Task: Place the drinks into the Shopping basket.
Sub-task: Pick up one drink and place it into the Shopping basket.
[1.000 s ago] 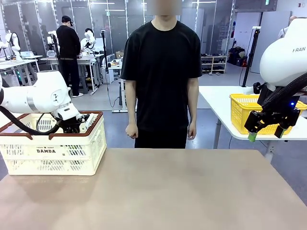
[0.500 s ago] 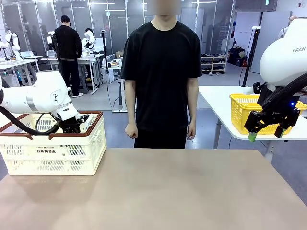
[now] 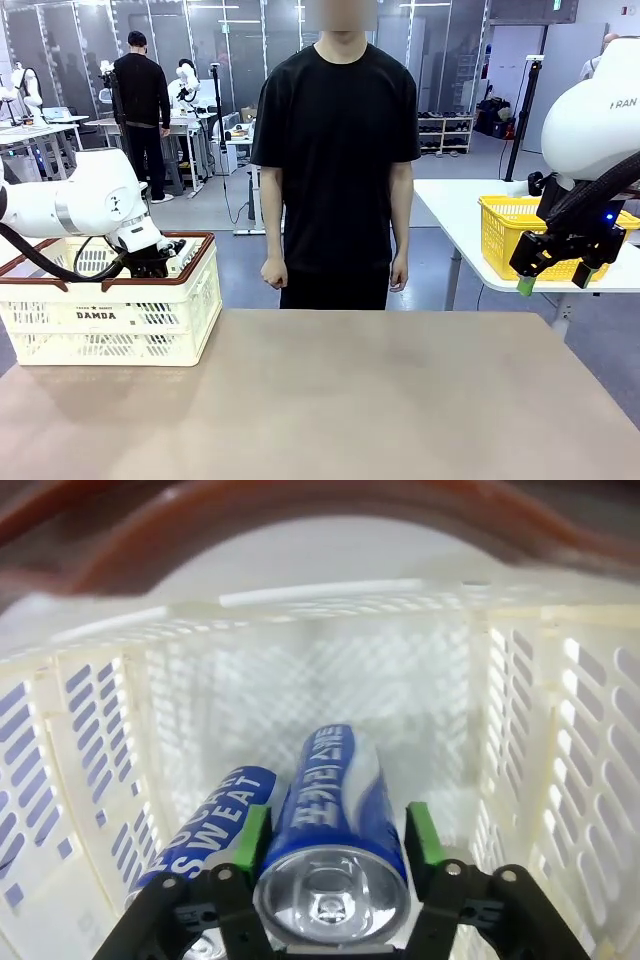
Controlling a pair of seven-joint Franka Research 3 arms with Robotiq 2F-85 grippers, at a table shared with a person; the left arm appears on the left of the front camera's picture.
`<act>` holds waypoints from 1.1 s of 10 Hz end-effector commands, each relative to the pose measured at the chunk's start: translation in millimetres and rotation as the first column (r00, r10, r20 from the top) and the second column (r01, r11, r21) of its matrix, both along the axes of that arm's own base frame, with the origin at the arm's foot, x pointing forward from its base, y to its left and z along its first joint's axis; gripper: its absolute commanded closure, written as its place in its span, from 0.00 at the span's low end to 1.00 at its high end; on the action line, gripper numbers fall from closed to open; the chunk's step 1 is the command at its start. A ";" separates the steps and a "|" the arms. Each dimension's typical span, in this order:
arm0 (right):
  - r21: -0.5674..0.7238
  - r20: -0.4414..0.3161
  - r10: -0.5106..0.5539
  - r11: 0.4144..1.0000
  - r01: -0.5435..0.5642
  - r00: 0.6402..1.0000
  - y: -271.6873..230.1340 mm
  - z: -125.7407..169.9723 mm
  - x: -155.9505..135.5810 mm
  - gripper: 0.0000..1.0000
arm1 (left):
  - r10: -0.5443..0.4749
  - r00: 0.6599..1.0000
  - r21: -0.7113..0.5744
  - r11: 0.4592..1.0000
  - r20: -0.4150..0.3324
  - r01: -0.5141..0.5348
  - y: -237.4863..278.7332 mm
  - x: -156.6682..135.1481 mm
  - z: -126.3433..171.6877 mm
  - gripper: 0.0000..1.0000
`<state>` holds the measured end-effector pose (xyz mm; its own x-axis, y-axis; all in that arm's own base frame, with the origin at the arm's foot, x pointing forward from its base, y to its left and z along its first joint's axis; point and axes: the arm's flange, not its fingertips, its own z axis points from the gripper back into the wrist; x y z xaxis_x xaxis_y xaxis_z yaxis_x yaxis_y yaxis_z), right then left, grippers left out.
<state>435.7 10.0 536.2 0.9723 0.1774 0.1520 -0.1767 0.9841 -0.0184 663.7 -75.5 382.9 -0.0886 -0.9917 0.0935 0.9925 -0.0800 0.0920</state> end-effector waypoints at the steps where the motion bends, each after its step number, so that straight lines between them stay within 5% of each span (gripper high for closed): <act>1: -0.003 -0.003 -0.001 1.000 0.001 1.000 -1.7 2.4 -0.4 0.00 | -0.025 0.999 -0.044 0.999 -0.022 0.024 4.3 -5.9 -0.3 0.11; 3: -0.003 -0.003 -0.001 1.000 0.001 1.000 -1.7 2.4 -0.4 0.00 | -0.011 1.000 -0.029 1.000 0.002 0.011 6.5 -8.3 11.5 0.00; 11: -0.003 -0.003 -0.001 1.000 0.001 1.000 -1.7 2.4 -0.4 0.00 | 0.042 0.997 0.025 0.999 0.057 -0.044 23.7 -34.9 93.8 0.00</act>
<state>435.7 10.0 536.1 0.9723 0.1775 0.1520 -0.1767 0.9841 -0.0184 646.1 -56.1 466.1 -0.0677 -0.9951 0.0721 0.9850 -0.0552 0.1638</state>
